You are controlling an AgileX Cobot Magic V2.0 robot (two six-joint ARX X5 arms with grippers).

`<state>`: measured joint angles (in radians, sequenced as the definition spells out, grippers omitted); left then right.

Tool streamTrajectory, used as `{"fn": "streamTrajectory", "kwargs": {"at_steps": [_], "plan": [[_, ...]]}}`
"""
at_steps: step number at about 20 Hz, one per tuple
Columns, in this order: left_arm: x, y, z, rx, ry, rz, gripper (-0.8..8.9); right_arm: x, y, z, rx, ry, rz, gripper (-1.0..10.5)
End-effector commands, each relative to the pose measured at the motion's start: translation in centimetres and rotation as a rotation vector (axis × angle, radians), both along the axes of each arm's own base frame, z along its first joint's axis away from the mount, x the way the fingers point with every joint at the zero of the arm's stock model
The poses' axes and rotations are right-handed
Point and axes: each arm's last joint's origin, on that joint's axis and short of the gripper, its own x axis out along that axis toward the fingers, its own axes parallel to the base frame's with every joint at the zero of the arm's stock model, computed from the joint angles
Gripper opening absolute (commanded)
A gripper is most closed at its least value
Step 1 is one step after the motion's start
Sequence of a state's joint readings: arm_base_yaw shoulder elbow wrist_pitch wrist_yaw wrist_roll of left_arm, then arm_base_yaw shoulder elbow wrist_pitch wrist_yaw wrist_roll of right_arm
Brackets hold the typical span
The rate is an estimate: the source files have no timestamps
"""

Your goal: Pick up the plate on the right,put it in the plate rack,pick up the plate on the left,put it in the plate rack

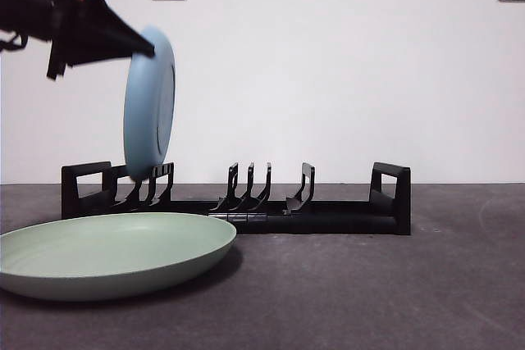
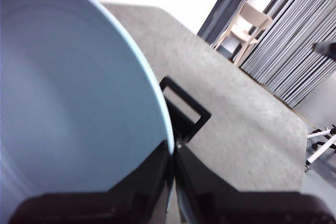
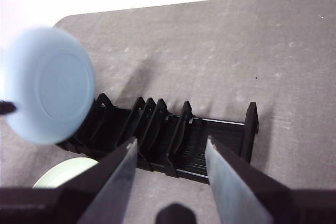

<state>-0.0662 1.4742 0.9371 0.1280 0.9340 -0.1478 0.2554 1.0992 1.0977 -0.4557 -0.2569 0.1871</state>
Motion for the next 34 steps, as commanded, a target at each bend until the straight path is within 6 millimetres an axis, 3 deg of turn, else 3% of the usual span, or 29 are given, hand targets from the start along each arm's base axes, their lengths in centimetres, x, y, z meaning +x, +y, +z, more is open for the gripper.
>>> {"fn": "streamTrajectory", "kwargs": {"at_steps": [1,6,7,9,10,15,19,24,28,34], "plan": [[0.2,0.2,-0.8,0.062,-0.012,0.020,-0.09,0.1,0.0,-0.1,0.000,0.003,-0.003,2.2],[-0.3,0.2,-2.0,0.179,0.040,0.047,0.02,0.0,0.0,-0.1,0.002,0.010,0.002,2.2],[-0.4,0.2,-2.1,0.176,0.051,0.040,0.53,0.1,0.1,-0.2,0.004,0.018,0.005,2.2],[-0.5,0.0,-2.0,0.174,0.055,0.031,3.03,0.0,0.5,-0.6,-0.004,0.049,0.023,2.2],[-0.6,0.0,-1.9,0.174,0.058,0.030,3.34,0.0,0.8,-0.8,-0.008,0.070,0.039,2.2],[-2.0,0.1,1.4,0.175,0.021,0.037,3.34,1.0,4.1,-3.3,0.012,0.218,0.249,2.2],[-5.0,-0.3,5.8,0.209,-0.109,0.080,3.34,2.1,8.0,-6.8,-0.047,0.348,0.352,2.2],[-10.5,-1.8,10.1,0.386,-0.318,0.193,3.34,4.0,12.5,-12.3,-0.103,0.467,0.432,2.2],[-13.5,-3.1,11.0,0.486,-0.394,0.207,3.34,5.5,14.5,-16.8,-0.112,0.550,0.445,2.2],[-14.5,-4.6,10.6,0.519,-0.384,0.139,3.33,6.8,15.7,-20.9,-0.081,0.616,0.448,2.2]]}}
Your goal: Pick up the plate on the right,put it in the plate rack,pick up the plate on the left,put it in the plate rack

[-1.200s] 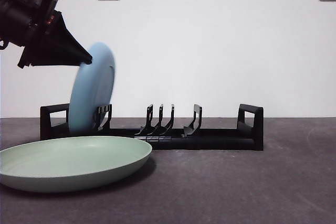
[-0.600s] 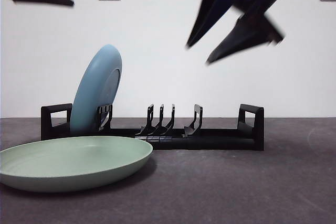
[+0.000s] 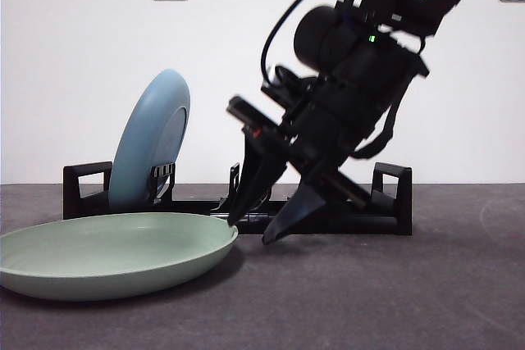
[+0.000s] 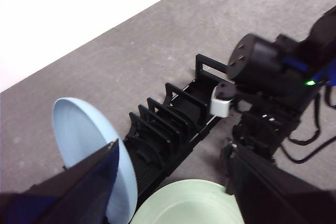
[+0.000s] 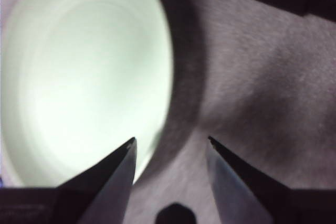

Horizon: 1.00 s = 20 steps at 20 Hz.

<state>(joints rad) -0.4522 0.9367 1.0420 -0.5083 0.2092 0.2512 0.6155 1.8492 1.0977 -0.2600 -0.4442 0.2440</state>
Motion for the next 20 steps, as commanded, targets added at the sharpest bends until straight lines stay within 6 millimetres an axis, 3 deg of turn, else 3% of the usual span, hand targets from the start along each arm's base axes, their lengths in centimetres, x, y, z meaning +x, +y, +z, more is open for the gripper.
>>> {"fn": "streamTrajectory", "kwargs": {"at_steps": [1,4,9,13,16,20], "plan": [[-0.2,-0.3,0.1,0.009,-0.013,-0.017,3.33,0.1,0.4,-1.1,0.002,0.027,-0.004,2.2],[-0.2,-0.4,0.1,0.016,-0.016,-0.006,3.33,0.2,0.9,-2.0,0.040,0.065,0.002,2.1],[-0.2,-0.3,0.0,0.028,-0.014,0.018,3.33,-0.2,1.5,-2.5,0.022,0.090,-0.003,-0.1],[-0.2,-0.3,-0.2,0.036,0.000,0.016,3.33,-0.6,1.3,-2.3,0.007,0.120,-0.002,-0.1],[-0.2,-0.3,-0.2,0.037,0.000,0.013,3.33,-1.4,0.7,-0.8,-0.022,0.139,0.015,-0.1],[-0.5,-0.9,0.0,-0.027,0.021,-0.121,3.33,-2.3,-0.7,4.3,-0.034,-0.021,-0.036,-0.1]]}}
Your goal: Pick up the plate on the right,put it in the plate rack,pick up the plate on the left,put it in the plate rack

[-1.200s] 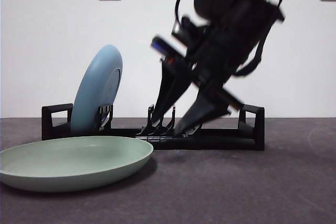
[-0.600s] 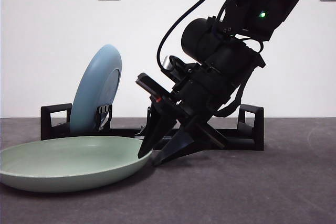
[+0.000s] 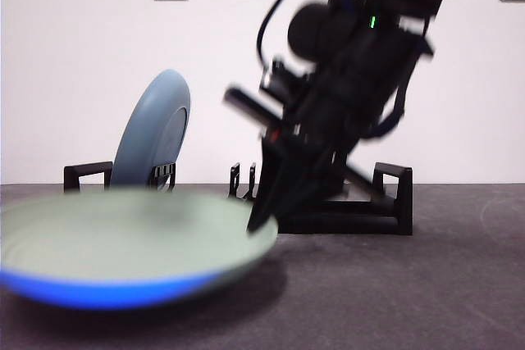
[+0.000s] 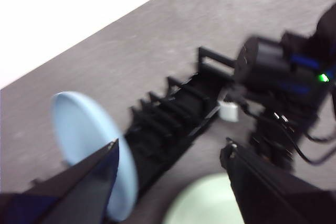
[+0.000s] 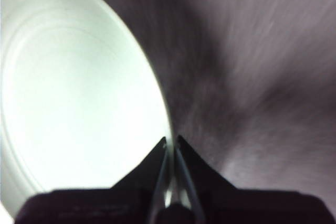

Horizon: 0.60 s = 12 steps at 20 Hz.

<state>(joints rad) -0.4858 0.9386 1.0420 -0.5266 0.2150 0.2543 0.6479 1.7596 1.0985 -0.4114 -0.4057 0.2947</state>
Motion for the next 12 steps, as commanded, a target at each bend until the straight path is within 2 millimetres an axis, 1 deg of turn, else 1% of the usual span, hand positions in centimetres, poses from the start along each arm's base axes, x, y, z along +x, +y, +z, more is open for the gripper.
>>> {"fn": "streamTrajectory", "kwargs": {"at_steps": [1,3,6,8,9,12], "plan": [[-0.2,-0.6,0.2,-0.082,0.031,-0.148,3.33,-0.4,-1.1,3.5,0.035,-0.130,-0.027,-0.1],[-0.2,-0.8,0.3,-0.118,0.044,-0.213,3.33,-0.4,-2.7,6.3,0.084,-0.204,-0.067,-0.1],[-0.6,-1.1,-0.1,-0.038,0.026,-0.231,3.33,-0.3,-5.6,9.1,0.123,-0.276,-0.148,-0.1],[-1.2,-2.2,-0.5,0.097,-0.039,-0.217,3.33,0.2,-7.5,10.0,0.110,-0.273,-0.209,-0.1],[-1.6,-3.1,-0.8,0.184,-0.076,-0.219,3.33,0.4,-8.2,10.2,0.093,-0.257,-0.228,-0.1],[-2.7,-6.4,-2.5,0.456,-0.149,-0.254,3.32,0.8,-9.7,10.5,0.068,-0.234,-0.259,-0.1]]}}
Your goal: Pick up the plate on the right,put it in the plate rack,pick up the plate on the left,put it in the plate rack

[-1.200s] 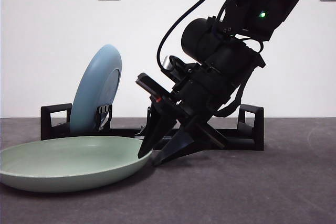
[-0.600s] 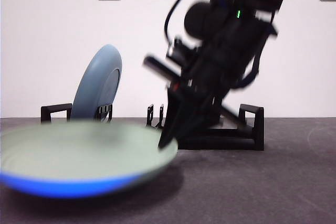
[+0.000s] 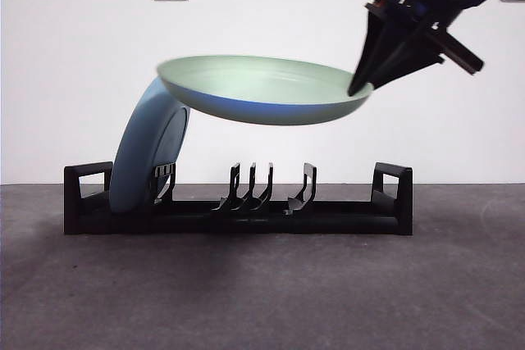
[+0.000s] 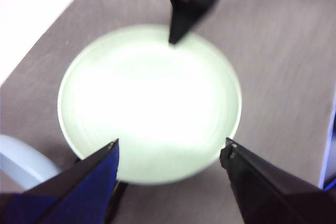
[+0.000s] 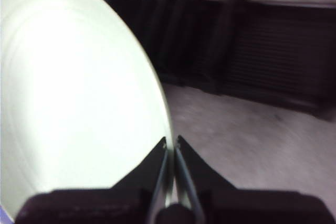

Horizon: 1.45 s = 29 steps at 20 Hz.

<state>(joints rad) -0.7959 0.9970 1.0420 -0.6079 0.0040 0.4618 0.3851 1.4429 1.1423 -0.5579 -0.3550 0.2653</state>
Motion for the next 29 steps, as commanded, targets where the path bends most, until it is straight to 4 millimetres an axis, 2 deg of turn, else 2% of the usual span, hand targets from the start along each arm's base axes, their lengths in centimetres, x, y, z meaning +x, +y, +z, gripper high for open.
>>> {"fn": "streamTrajectory", "kwargs": {"at_steps": [1,5,10,14,18,24,26,29], "plan": [[-0.5,-2.8,-1.6,0.250,-0.113,-0.055,3.32,0.3,-0.4,0.4,0.002,-0.004,0.002,-0.1],[-0.5,-7.8,-5.8,0.510,-0.149,-0.139,3.32,0.2,-0.8,0.4,-0.011,0.019,-0.003,-0.1],[0.9,-11.0,-8.7,0.542,-0.171,-0.115,3.08,0.0,-1.0,0.2,-0.029,0.040,0.006,-0.1],[1.6,-11.6,-9.9,0.539,-0.128,-0.146,2.95,-0.1,-1.0,0.1,-0.034,0.056,0.015,-0.1],[1.7,-11.7,-10.0,0.527,-0.110,-0.168,-0.18,-0.1,-1.3,0.1,-0.002,0.069,0.029,-0.1],[1.7,-11.7,-10.0,0.505,-0.098,-0.179,-0.09,-0.2,-1.8,0.6,0.005,0.049,0.016,0.1],[1.7,-11.8,-10.0,0.487,-0.091,-0.175,-0.09,-0.4,-2.7,1.4,0.010,0.021,-0.013,0.2],[1.7,-12.0,-9.9,0.415,-0.048,-0.167,-0.09,-1.2,-4.2,3.3,0.032,-0.065,-0.060,2.2]]}}
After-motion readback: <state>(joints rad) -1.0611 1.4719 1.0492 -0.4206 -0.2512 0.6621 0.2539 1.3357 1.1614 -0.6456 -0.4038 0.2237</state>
